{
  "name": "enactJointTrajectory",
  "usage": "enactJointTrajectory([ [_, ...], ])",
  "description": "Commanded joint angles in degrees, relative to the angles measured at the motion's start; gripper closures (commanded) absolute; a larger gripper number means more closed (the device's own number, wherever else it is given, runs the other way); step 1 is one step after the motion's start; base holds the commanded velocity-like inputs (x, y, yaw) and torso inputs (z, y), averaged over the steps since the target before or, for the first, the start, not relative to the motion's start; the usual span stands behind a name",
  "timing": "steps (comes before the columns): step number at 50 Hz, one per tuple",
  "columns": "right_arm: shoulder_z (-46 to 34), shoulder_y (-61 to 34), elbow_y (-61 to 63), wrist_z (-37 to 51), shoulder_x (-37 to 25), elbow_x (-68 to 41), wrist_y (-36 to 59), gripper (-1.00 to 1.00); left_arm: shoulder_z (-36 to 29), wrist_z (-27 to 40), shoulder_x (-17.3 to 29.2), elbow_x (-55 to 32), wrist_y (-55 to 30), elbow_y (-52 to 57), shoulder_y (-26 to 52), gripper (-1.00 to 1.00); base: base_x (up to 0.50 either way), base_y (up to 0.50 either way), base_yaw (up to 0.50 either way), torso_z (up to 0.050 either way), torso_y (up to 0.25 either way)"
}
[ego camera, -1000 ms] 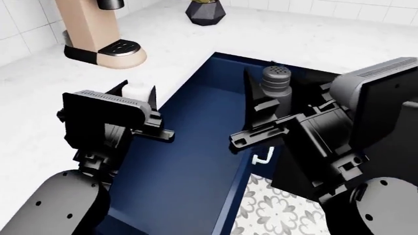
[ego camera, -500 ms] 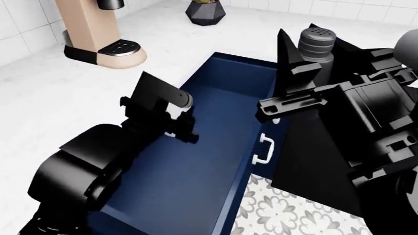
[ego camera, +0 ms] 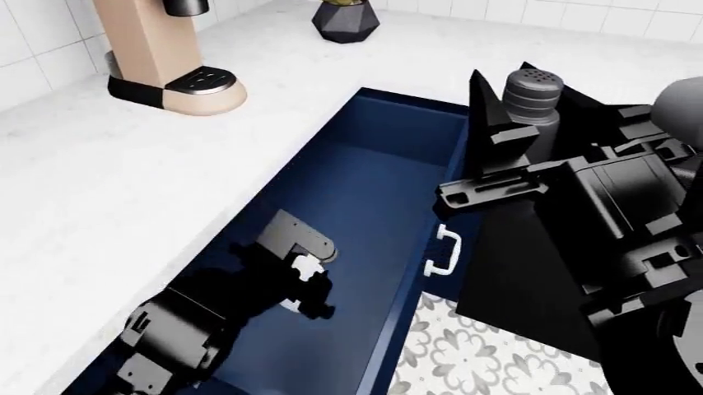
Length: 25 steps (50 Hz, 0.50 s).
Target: Pick and place the shaker into the drawer. Then close the cabinet.
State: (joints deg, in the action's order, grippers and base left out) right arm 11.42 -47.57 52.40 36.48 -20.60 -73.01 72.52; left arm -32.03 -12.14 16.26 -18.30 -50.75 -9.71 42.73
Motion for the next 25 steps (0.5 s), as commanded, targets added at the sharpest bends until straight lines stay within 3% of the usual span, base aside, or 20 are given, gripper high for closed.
enactJointTrajectory([
  [1, -0.8, 1.5, 0.5, -0.4, -0.1, 1.1, -1.1, 1.0, -3.9, -0.5, 0.8, 1.3, 1.3, -5.2, -3.7, 1.0, 0.0, 0.0, 0.0, 0.0, 0.0],
  [13, -1.5, 1.6, 0.7, 0.4, -0.4, 0.2, -1.6, 1.0, -4.2, 0.0, 1.2, 1.4, 1.0, -7.0, -4.7, 1.0, 0.0, 0.0, 0.0, 0.0, 0.0],
  [14, -1.6, 1.6, 0.7, 0.4, -0.4, 0.1, -1.6, 1.0, -3.9, 0.1, 1.3, 1.3, 0.6, -6.6, -4.3, -1.0, 0.0, 0.0, 0.0, 0.0, 0.0],
  [25, -2.3, 1.7, 0.7, 0.8, -0.7, -0.2, -2.2, 1.0, -0.2, 2.3, 3.2, -0.2, -5.4, 7.5, 2.5, -1.0, 0.0, 0.0, 0.0, 0.0, 0.0],
])
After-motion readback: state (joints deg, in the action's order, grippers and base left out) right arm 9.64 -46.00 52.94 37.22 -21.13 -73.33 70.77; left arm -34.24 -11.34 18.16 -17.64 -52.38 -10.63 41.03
